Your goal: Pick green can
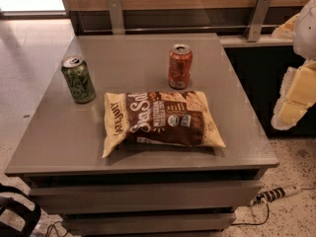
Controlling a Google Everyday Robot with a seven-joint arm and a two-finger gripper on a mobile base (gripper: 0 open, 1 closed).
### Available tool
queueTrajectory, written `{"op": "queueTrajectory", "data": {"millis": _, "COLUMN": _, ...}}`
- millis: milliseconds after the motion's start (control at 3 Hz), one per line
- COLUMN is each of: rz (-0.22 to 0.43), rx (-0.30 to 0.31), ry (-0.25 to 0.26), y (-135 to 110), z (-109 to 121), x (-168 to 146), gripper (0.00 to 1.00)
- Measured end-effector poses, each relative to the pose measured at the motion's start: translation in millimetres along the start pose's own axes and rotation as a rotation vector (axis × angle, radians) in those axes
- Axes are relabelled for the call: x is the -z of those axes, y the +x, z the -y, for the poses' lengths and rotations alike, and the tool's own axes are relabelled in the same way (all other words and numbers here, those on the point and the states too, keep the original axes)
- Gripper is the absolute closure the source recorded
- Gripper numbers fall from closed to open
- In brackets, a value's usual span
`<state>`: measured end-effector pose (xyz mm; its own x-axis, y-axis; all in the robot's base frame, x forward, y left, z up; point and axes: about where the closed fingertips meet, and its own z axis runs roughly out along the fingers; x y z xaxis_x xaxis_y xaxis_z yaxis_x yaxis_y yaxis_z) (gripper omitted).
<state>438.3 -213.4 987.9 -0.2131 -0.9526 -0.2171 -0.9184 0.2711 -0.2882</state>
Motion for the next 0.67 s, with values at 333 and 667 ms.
{"op": "queueTrajectory", "data": {"millis": 333, "rz": 0.000, "rx": 0.000, "ry": 0.000, "y": 0, "z": 0, "x": 0, "gripper": 0.00}}
{"op": "queueTrajectory", "data": {"millis": 667, "rz": 0.058, "rx": 0.001, "ry": -0.022, "y": -12, "z": 3, "x": -1, "gripper": 0.00}}
